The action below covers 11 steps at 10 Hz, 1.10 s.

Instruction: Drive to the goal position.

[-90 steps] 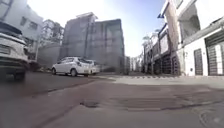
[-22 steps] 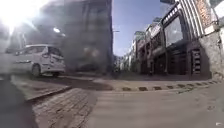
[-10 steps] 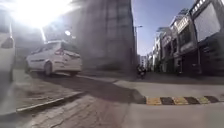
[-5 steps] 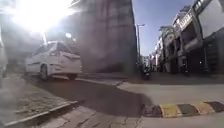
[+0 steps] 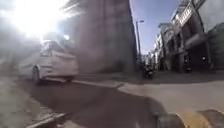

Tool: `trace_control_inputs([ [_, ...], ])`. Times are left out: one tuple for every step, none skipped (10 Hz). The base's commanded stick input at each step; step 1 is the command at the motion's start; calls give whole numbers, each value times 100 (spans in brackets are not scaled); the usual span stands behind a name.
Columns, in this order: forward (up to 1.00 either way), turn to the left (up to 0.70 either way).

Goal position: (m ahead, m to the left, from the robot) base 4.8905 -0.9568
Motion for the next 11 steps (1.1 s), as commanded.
trace_control_inputs([
  [100,-40],
  [100,-40],
  [100,-40],
  [100,-40],
  [100,-40],
  [100,-40],
  [100,-40],
  [100,-40],
  [100,-40],
  [100,-40],
  [100,-22],
])
